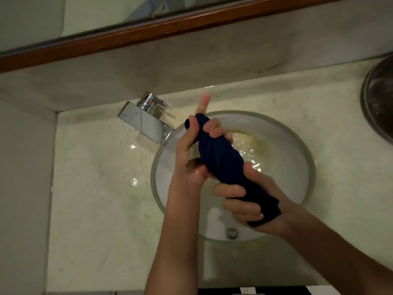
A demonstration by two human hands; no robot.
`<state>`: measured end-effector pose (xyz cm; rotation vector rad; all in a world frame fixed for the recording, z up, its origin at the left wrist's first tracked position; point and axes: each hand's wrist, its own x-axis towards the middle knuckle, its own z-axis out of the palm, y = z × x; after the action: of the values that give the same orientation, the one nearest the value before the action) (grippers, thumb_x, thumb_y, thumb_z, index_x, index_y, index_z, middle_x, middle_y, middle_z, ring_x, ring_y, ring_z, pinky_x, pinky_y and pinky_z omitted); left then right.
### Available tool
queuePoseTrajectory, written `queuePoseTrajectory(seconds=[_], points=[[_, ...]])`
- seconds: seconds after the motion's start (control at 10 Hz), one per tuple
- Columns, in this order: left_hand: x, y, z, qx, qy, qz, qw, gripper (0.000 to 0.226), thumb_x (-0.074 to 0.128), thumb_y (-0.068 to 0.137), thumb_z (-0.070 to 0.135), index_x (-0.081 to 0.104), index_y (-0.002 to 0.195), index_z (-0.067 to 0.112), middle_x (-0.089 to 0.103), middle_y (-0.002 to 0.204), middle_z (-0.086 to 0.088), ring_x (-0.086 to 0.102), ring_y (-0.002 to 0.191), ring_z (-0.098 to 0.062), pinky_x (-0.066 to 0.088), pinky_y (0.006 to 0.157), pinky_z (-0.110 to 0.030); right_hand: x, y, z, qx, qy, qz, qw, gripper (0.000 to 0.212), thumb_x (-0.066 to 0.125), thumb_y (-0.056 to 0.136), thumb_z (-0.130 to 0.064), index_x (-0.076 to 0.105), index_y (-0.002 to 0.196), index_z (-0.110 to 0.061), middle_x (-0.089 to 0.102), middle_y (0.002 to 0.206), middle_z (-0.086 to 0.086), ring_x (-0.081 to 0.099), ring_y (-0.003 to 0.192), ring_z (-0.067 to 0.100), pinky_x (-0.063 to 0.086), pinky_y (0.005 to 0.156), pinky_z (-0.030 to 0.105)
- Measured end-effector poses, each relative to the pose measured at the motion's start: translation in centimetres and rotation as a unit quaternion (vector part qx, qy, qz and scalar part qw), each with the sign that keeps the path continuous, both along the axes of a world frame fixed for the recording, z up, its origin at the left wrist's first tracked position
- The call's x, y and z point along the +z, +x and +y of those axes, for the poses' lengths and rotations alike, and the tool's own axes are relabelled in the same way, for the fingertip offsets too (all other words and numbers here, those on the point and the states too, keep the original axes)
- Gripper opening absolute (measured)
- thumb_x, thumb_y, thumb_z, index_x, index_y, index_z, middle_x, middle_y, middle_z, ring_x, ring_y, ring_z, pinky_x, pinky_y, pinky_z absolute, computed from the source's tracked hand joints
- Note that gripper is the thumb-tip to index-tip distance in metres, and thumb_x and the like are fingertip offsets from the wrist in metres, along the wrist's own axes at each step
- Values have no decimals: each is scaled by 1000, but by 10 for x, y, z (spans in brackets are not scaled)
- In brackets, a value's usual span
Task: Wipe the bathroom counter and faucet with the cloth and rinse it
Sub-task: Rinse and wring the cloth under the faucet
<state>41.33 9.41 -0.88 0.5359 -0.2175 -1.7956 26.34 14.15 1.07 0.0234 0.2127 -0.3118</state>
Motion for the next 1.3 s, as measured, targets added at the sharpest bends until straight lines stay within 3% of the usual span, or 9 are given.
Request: queuePoseTrajectory(seconds=[0.2,0.4,0.5,0.6,0.7,0.9,1.1,1.2,1.3], points=[[-38,-5,-20,-40,224,-327,917,18,68,96,22,67,84,9,58,63,-2,56,57,-15,53,61,-29,-30,14,-19,23,-255,554,793,23,81,82,-26,63,82,-13,56,64,2,54,52,16,42,53,27],[-102,-5,-16,-144,253,-586,756,13,70,80,13,69,71,4,69,66,-9,65,64,-24,57,71,-37,-94,26,-5,106,-351,628,687,16,76,79,-22,63,85,-16,65,74,-3,62,63,10,43,58,23],[-109,-2,-14,-153,261,-600,741,15,69,83,12,69,71,3,69,60,-6,64,53,-18,61,73,-40,-101,30,1,115,-329,620,703,21,76,81,-25,65,95,-14,68,80,1,66,66,15,49,61,26],[-91,8,-16,-115,262,-515,808,14,72,92,17,73,89,4,66,59,-4,61,55,-16,57,62,-27,-83,27,0,57,-319,622,713,17,78,82,-26,70,96,-21,73,81,0,71,70,18,53,65,30],[-55,23,-16,-141,257,-362,885,29,72,93,37,69,103,10,66,73,-6,63,62,-17,55,63,-30,-50,21,-2,19,-266,572,776,21,80,86,-31,71,98,-16,70,76,3,68,60,17,53,57,28],[-14,54,1,-133,137,-101,976,61,54,80,6,51,141,1,67,104,-15,64,99,-29,54,93,-42,-9,-11,-18,47,-13,253,966,62,89,76,-16,60,128,2,62,92,12,61,71,20,61,72,39],[-8,31,6,-69,47,-89,993,52,92,67,27,70,111,9,65,113,-5,66,100,-16,58,85,-33,-11,-13,-7,35,68,-5,997,23,48,97,3,56,117,11,61,91,14,51,67,15,58,63,26],[-6,18,7,-37,12,31,999,27,81,77,9,59,92,13,70,120,-8,67,117,-24,54,100,-51,-16,-9,3,36,94,-62,993,13,59,99,-11,56,96,1,51,72,5,41,55,11,49,50,21],[-4,16,0,-62,60,-22,996,24,78,79,4,65,96,16,70,88,-3,69,74,-15,61,77,-36,-4,-8,7,50,-4,66,997,43,80,87,-37,52,99,-7,50,71,0,43,48,8,39,41,17]])
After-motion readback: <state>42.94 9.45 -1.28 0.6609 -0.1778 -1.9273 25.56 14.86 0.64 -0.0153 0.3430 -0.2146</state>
